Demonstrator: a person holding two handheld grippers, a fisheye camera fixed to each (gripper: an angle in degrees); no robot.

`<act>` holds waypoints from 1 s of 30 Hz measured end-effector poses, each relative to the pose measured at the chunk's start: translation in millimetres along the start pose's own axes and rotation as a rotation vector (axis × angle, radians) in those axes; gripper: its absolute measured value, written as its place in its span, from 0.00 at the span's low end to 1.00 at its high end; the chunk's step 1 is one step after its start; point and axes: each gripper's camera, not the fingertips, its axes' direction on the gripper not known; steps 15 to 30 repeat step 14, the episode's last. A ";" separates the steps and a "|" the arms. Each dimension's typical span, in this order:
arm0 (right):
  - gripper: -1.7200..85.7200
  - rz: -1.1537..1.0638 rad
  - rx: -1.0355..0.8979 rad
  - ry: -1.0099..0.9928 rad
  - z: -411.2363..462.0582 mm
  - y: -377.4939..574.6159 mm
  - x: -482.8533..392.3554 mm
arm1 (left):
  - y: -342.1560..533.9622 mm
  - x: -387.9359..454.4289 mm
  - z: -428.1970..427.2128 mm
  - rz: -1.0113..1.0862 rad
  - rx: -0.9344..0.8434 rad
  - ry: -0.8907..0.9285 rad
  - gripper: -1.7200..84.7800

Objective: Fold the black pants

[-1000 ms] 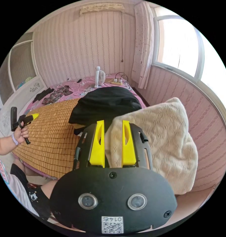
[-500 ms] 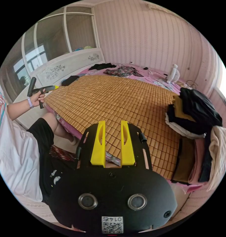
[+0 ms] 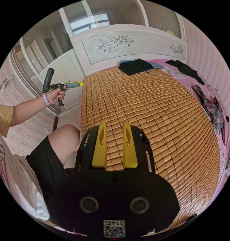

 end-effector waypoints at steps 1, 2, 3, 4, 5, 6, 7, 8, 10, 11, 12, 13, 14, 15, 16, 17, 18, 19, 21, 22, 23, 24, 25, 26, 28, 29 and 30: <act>0.14 -0.002 -0.005 0.014 27.1 -26.2 8.8 | -27.0 -17.6 19.0 0.001 0.003 -0.011 0.10; 0.14 -0.014 -0.012 0.039 55.7 -52.1 16.8 | -41.2 -25.5 29.2 0.005 0.003 -0.018 0.10; 0.14 -0.027 -0.016 0.051 70.5 -65.0 20.0 | -69.7 -40.5 50.6 0.010 0.004 -0.028 0.10; 0.14 -0.062 -0.029 0.069 100.8 -90.4 25.5 | -98.5 -54.9 73.3 0.007 -0.001 -0.019 0.10; 0.14 -0.100 -0.050 0.061 130.8 -115.6 30.7 | -113.2 -61.5 85.1 0.005 -0.005 -0.013 0.10; 0.14 -0.121 -0.059 0.051 145.2 -128.1 33.1 | -142.5 -72.9 109.6 0.004 -0.023 -0.004 0.09; 0.13 -0.150 -0.083 0.043 173.4 -153.1 38.2 | -170.0 -81.1 133.8 0.013 -0.042 -0.001 0.09; 0.13 -0.165 -0.103 0.049 200.0 -178.0 43.1 | -183.2 -84.6 145.9 0.017 -0.049 -0.005 0.09; 0.13 -0.185 -0.095 0.062 233.4 -212.8 48.7 | -231.1 -96.6 191.0 0.016 -0.078 -0.053 0.09; 0.12 -0.183 -0.069 0.084 251.9 -235.1 51.8 | -241.6 -99.6 200.1 0.009 -0.076 -0.073 0.10; 0.12 -0.174 -0.050 0.095 259.8 -245.4 53.3 | -261.3 -104.5 215.6 0.011 -0.060 -0.098 0.10; 0.12 -0.143 0.003 0.130 272.3 -263.7 55.5 | -279.1 -109.3 229.3 0.011 -0.049 -0.110 0.10; 0.11 -0.103 0.059 0.163 283.6 -277.7 56.8 | -287.5 -111.7 236.3 0.008 -0.053 -0.118 0.10; 0.11 -0.103 0.059 0.163 283.6 -277.7 56.8 | -287.5 -111.7 236.3 0.008 -0.053 -0.118 0.10; 0.11 -0.103 0.059 0.163 283.6 -277.7 56.8 | -287.5 -111.7 236.3 0.008 -0.053 -0.118 0.10; 0.11 -0.103 0.059 0.163 283.6 -277.7 56.8 | -287.5 -111.7 236.3 0.008 -0.053 -0.118 0.10; 0.11 -0.103 0.059 0.163 283.6 -277.7 56.8 | -287.5 -111.7 236.3 0.008 -0.053 -0.118 0.10; 0.11 -0.103 0.059 0.163 283.6 -277.7 56.8 | -287.5 -111.7 236.3 0.008 -0.053 -0.118 0.10; 0.11 -0.103 0.059 0.163 283.6 -277.7 56.8 | -287.5 -111.7 236.3 0.008 -0.053 -0.118 0.10; 0.11 -0.103 0.059 0.163 283.6 -277.7 56.8 | -287.5 -111.7 236.3 0.008 -0.053 -0.118 0.10; 0.11 -0.103 0.059 0.163 283.6 -277.7 56.8 | -287.5 -111.7 236.3 0.008 -0.053 -0.118 0.10; 0.11 -0.103 0.059 0.163 283.6 -277.7 56.8 | -287.5 -111.7 236.3 0.008 -0.053 -0.118 0.10; 0.11 -0.103 0.059 0.163 283.6 -277.7 56.8 | -287.5 -111.7 236.3 0.008 -0.053 -0.118 0.10; 0.11 -0.103 0.059 0.163 283.6 -277.7 56.8 | -287.5 -111.7 236.3 0.008 -0.053 -0.118 0.10; 0.11 -0.103 0.059 0.163 283.6 -277.7 56.8 | -287.5 -111.7 236.3 0.008 -0.053 -0.118 0.10; 0.11 -0.103 0.059 0.163 283.6 -277.7 56.8 | -287.5 -111.7 236.3 0.008 -0.053 -0.118 0.10; 0.11 -0.103 0.059 0.163 283.6 -277.7 56.8 | -287.5 -111.7 236.3 0.008 -0.053 -0.118 0.10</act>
